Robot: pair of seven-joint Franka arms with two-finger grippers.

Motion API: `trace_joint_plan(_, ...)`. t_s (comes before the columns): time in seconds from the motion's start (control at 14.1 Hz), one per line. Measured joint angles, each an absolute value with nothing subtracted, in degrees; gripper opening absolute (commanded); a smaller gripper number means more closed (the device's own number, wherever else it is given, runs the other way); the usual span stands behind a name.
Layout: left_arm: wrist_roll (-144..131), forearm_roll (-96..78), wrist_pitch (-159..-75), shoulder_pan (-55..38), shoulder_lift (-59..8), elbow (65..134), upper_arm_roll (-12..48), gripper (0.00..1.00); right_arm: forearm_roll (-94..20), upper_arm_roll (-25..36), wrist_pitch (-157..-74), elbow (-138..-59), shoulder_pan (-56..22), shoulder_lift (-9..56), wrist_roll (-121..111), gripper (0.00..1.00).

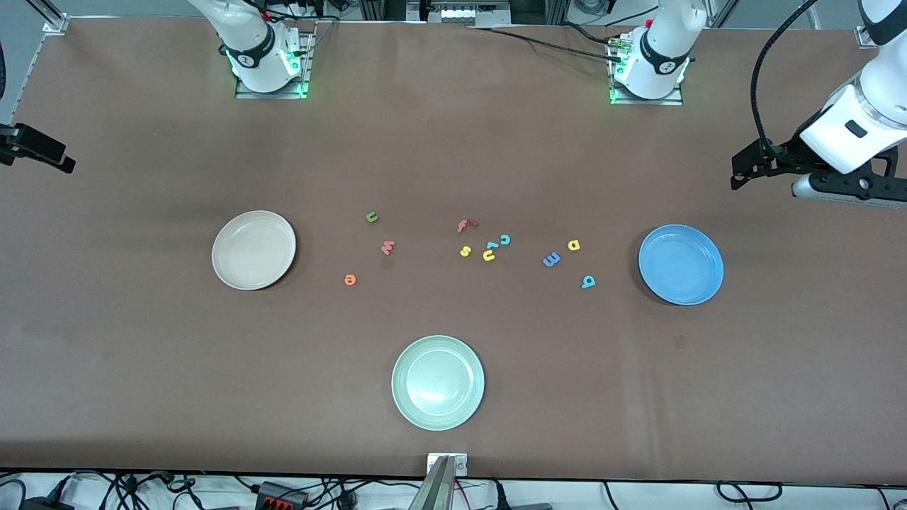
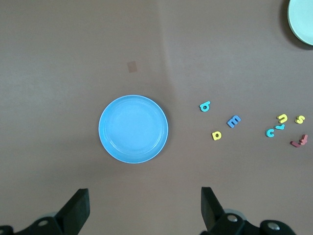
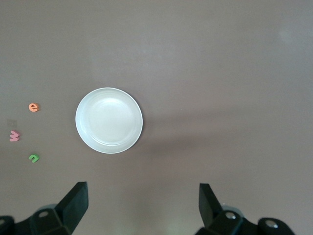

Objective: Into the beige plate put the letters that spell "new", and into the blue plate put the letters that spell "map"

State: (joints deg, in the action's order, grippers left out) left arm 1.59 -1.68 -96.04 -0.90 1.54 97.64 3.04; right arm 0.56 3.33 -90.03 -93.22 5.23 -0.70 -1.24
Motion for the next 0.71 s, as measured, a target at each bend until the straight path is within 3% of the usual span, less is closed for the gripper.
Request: trace_joint_plan(0.71, 1.59, -1.68, -96.04, -0.90, 1.54, 97.64, 3.06, 1.00, 0.55, 3.31, -90.01, -93.36, 5.23, -0.50, -2.29, 1.00)
